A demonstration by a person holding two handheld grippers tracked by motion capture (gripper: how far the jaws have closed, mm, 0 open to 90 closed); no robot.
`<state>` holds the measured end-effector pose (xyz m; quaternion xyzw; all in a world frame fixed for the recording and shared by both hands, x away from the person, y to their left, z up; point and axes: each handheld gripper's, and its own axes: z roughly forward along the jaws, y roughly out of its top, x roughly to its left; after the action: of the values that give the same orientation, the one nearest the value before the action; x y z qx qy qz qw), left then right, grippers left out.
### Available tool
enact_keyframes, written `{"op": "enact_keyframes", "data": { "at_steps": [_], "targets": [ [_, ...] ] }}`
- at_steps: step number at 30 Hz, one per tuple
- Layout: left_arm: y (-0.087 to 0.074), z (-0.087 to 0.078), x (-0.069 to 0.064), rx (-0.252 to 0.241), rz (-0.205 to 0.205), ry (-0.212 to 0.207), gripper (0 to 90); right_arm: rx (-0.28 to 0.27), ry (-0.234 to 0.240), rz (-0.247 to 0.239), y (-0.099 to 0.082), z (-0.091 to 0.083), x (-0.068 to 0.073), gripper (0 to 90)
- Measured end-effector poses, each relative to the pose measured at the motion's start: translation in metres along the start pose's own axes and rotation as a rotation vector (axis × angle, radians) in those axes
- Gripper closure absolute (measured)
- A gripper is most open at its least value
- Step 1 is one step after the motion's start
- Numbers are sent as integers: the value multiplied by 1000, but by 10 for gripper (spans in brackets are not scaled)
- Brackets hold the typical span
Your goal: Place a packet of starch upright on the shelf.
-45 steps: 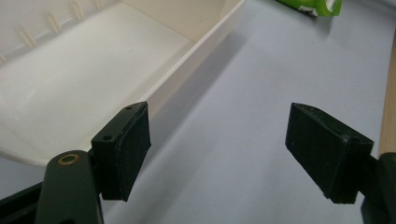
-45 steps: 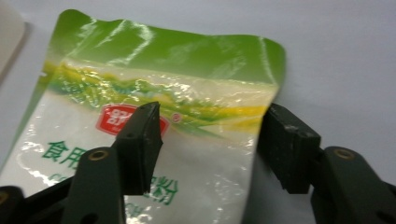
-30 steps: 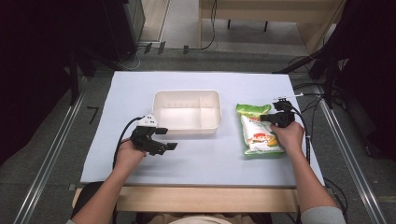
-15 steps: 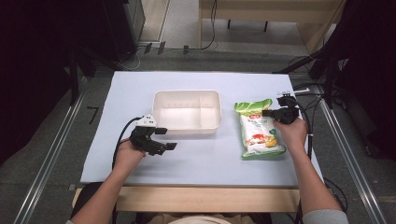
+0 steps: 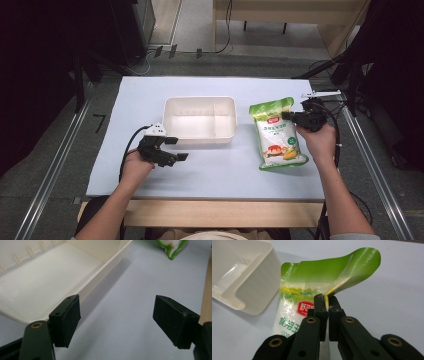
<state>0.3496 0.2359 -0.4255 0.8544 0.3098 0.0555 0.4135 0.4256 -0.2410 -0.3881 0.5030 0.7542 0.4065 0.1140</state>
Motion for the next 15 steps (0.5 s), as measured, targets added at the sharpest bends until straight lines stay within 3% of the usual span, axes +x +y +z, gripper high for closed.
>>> {"op": "enact_keyframes", "data": {
  "at_steps": [10,15],
  "targets": [
    [-2,-3,1,-7,-11,9,228,-75,26,-34,16,-27,15,900],
    [-3,-5,3,-6,-16,19,227,-92,25,-84,26,-33,31,900]
  ]
}}
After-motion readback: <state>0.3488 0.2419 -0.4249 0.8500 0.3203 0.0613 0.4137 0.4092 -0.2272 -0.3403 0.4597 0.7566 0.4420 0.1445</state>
